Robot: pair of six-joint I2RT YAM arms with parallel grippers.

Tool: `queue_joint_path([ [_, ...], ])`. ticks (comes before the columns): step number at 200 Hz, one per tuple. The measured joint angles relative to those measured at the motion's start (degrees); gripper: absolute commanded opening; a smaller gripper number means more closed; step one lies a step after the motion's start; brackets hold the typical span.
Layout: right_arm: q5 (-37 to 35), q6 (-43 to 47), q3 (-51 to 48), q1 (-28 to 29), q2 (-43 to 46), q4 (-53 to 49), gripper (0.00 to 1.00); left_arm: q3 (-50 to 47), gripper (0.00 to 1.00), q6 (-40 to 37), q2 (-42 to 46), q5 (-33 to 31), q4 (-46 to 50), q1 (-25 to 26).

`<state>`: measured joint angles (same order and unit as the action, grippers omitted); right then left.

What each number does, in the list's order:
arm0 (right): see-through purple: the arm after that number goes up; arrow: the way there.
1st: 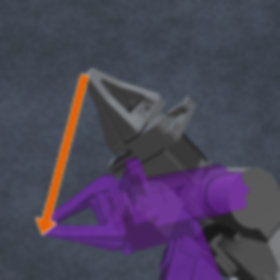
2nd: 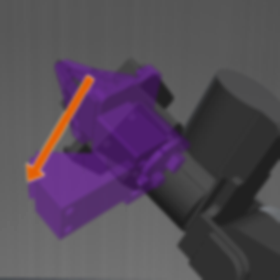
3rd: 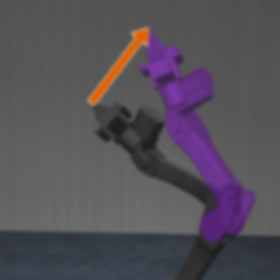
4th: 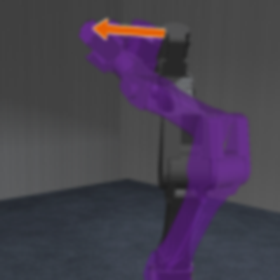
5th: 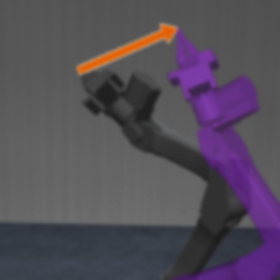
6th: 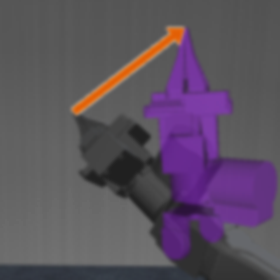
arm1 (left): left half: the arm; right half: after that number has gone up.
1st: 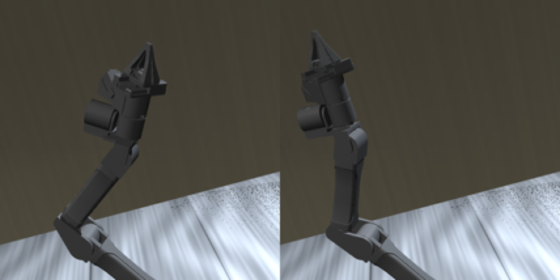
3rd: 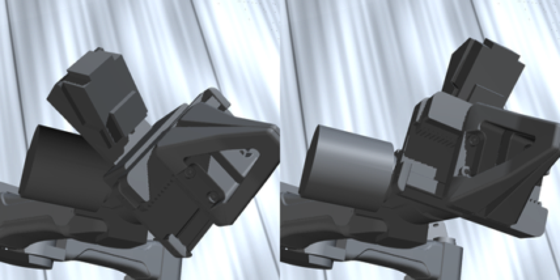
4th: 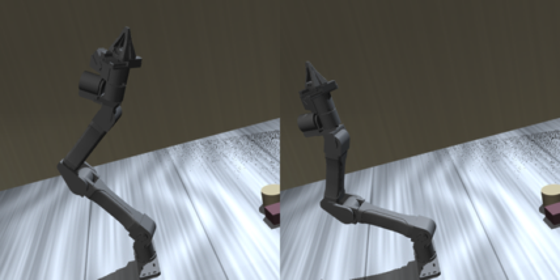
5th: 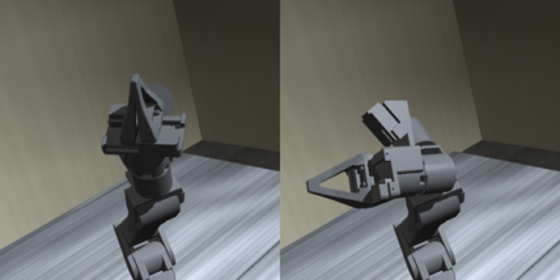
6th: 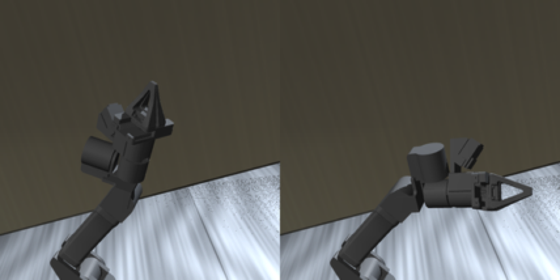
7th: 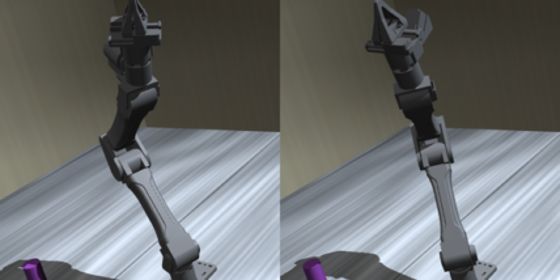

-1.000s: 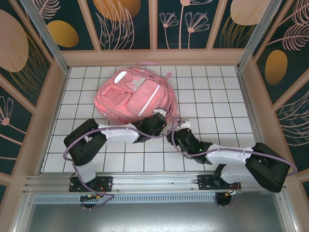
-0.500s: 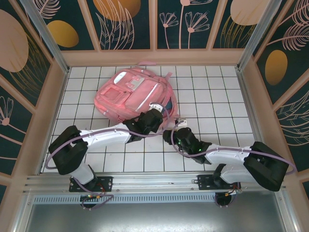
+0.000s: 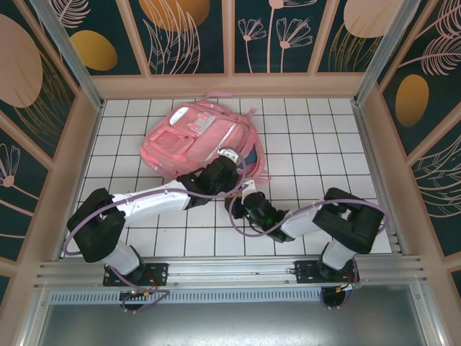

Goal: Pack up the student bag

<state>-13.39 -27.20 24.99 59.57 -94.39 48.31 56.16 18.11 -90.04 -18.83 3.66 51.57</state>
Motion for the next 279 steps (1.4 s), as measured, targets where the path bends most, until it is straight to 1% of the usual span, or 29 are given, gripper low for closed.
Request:
queue_joint_path([
  [41, 0.0, 0.2, 4.2, 0.2, -7.5, 6.4, 0.33, 0.2, 0.00, 2.2, 0.0, 6.2, 0.0, -3.1],
  [63, -0.1, 0.1, 5.3, 0.2, -10.4, 8.7, 0.33, 0.3, 0.00, 3.1, 0.0, 8.4, 0.0, -4.8],
  [88, -0.5, -0.1, 6.4, 0.3, -12.8, 10.3, 0.32, 0.6, 0.00, 3.2, 0.0, 9.4, 0.1, -5.9],
  [99, -0.7, -0.1, 7.0, 0.3, -13.6, 11.1, 0.29, 0.7, 0.00, 3.3, 0.0, 9.4, 0.2, -6.3],
  [114, -0.9, -0.1, 7.4, 0.3, -14.5, 12.3, 0.28, 0.7, 0.00, 3.8, 0.0, 9.7, 0.2, -6.7],
  [136, -1.8, -0.1, 7.4, 0.9, -15.0, 13.8, 0.33, 1.3, 0.00, 4.6, 0.0, 10.1, 0.9, -7.0],
  [142, -2.1, -0.1, 7.4, 1.2, -15.1, 14.1, 0.33, 1.6, 0.07, 4.7, 0.0, 10.1, 1.2, -7.1],
  [146, -2.2, -0.1, 7.4, 1.3, -15.1, 14.2, 0.33, 1.7, 0.13, 4.7, 0.0, 10.1, 1.4, -7.1],
  [150, -2.5, -0.1, 7.4, 1.5, -15.1, 14.4, 0.33, 1.8, 0.22, 4.6, 0.0, 10.1, 1.5, -7.1],
  [152, -2.8, -0.3, 7.4, 1.6, -15.1, 14.5, 0.33, 1.9, 0.29, 4.6, 0.0, 10.1, 1.6, -7.1],
  [155, -3.2, -0.3, 7.4, 1.7, -15.1, 14.6, 0.34, 1.9, 0.37, 4.6, 0.0, 10.0, 1.8, -7.1],
  [157, -3.5, -0.3, 7.3, 1.7, -15.1, 14.7, 0.34, 2.0, 0.39, 4.6, 0.0, 9.9, 1.9, -7.2],
  [162, -4.2, -0.5, 7.0, 1.7, -15.1, 15.2, 0.34, 2.1, 0.49, 4.5, 0.0, 9.7, 2.1, -7.4],
  [166, -4.7, -0.6, 6.7, 1.7, -15.0, 15.6, 0.34, 2.1, 0.53, 4.6, 0.0, 9.6, 2.2, -7.5],
  [174, -5.7, -0.8, 6.1, 1.7, -14.9, 16.1, 0.35, 2.1, 0.57, 4.6, 0.1, 9.1, 2.6, -7.9],
  [197, -5.9, -0.7, 5.6, 2.4, -14.7, 15.8, 0.35, 2.1, 0.57, 5.6, 1.5, 8.3, 2.6, -8.3],
  [232, -5.9, -0.1, 5.7, 4.1, -14.6, 14.0, 0.35, 0.6, 0.56, 8.8, 9.4, 8.4, 1.1, -9.3],
  [241, -6.1, 0.2, 6.1, 4.5, -14.7, 12.9, 0.35, -1.0, 0.55, 10.1, 11.8, 8.6, 0.2, -10.4],
  [259, -6.4, 0.9, 8.1, 5.1, -14.6, 10.7, 0.35, -5.0, 0.48, 13.2, 15.8, 8.0, -0.7, -13.5],
  [279, -6.6, 1.5, 10.5, 5.7, -14.6, 9.2, 0.35, -11.4, 0.47, 17.3, 18.9, 7.9, -1.9, -18.8],
])
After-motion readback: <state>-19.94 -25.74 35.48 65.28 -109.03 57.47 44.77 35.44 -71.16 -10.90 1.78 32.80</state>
